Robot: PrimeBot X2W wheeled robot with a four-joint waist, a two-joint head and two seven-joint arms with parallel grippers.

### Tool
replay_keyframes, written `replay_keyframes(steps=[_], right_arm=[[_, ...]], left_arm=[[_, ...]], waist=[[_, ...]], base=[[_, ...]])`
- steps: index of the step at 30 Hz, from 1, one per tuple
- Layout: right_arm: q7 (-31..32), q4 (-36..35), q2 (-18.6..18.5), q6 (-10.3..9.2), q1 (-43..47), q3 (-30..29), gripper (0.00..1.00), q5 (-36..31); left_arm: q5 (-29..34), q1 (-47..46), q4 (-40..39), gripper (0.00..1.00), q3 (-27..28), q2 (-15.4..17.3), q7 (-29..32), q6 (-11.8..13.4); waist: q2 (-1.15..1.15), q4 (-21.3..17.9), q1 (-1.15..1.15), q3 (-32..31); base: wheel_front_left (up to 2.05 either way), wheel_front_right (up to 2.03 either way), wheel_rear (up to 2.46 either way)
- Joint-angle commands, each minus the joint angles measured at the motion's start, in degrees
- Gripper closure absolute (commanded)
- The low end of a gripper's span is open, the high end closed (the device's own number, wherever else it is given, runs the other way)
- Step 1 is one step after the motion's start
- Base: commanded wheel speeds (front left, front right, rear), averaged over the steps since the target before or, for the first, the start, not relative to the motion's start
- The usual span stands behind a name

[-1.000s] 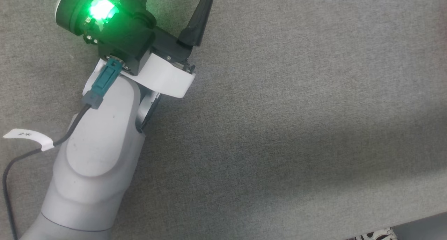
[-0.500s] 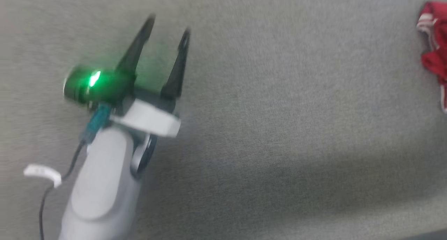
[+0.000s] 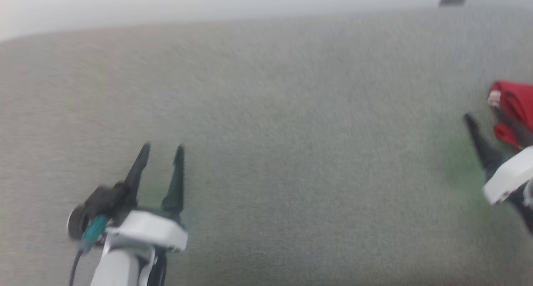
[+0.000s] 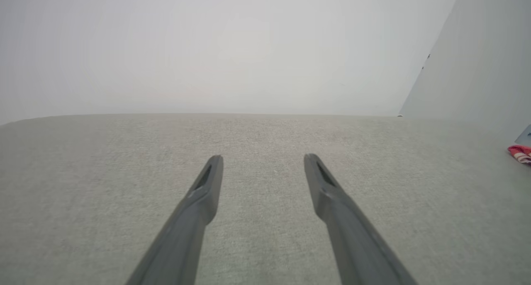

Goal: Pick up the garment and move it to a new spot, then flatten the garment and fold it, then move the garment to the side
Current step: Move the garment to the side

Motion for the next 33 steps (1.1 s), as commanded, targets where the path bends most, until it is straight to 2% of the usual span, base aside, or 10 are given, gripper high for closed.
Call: replay_keyframes(steps=[1,4,13,23,33], right_arm=[[-0.26,-0.92,1.08,-0.09,2.25,-0.99,0.00,-0.73],[-0.27,-2.93,2.85,-0.09,6.01,-3.57,0.00,-2.25],[-0.27,-9.34,8.07,-0.09,17.07,-12.69,0.00,-8.01],[-0.29,-19.43,11.02,-0.09,27.73,-23.68,0.00,-12.96],[0.26,-24.33,13.42,-0.05,34.71,-29.79,0.00,-14.90]], left_arm=[[-0.64,1.84,-0.26,0.00,0.99,-0.27,-0.24,-0.13],[-1.44,5.18,-0.78,0.00,2.81,-0.68,-0.24,-0.18],[-2.52,12.87,-1.99,0.00,3.49,-0.05,-0.24,-0.16],[-2.89,19.13,-8.25,0.00,5.22,-0.45,-0.24,-0.17],[-1.84,23.08,-12.51,0.00,5.73,-1.06,-0.24,-0.17]], waist=[[0.00,3.19,0.00,-4.90],[0.00,4.17,0.00,-7.45],[0.00,6.03,0.00,-13.46],[0.00,5.98,0.00,-15.07],[0.00,5.85,0.00,-15.23]], base=[[0.00,0.00,0.00],[0.00,0.00,0.00],[0.00,0.00,0.00],[0.00,0.00,0.00],[0.00,0.00,0.00]])
